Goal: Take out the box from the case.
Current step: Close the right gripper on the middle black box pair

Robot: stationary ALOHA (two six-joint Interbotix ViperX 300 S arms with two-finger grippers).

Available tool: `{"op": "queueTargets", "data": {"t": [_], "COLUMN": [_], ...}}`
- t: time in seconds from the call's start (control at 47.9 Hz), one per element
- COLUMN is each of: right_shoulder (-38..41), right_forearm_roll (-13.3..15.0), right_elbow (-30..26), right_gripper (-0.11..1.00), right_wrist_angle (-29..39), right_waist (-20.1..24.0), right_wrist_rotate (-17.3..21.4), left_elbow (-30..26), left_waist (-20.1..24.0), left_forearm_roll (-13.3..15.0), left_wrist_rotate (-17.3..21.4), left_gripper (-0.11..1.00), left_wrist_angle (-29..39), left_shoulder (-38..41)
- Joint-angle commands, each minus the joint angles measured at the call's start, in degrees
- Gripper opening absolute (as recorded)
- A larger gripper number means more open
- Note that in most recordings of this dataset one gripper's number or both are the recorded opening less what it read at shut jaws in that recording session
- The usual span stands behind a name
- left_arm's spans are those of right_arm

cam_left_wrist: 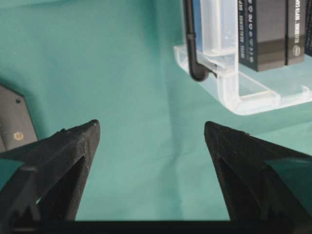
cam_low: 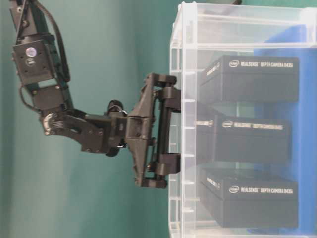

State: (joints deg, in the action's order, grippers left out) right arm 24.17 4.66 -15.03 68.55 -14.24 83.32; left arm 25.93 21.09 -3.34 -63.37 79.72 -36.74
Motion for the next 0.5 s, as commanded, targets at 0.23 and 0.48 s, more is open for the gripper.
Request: {"op": "queueTargets", "data": {"t": [0.23,0.48], "right_shoulder": [-3.6,-4.92], "right_forearm_roll": [0.09,0.26], "right_elbow": [-6.15,-10.28], "right_gripper": [0.68,0.68], "right_wrist_angle": [5.1,10.63], "right_waist": [0.44,0.44], "right_wrist_rotate": [0.0,-0.18], "left_elbow": [-0.7,-0.7], "left_waist": [0.0,0.0], "left_forearm_roll": [-0.26,-0.26], "left_wrist_rotate": [0.09,0.0], "left_gripper": [0.89,0.88], "left_wrist_angle": [-0.26,-0.26], "left_shoulder": [-0.26,-0.35]}}
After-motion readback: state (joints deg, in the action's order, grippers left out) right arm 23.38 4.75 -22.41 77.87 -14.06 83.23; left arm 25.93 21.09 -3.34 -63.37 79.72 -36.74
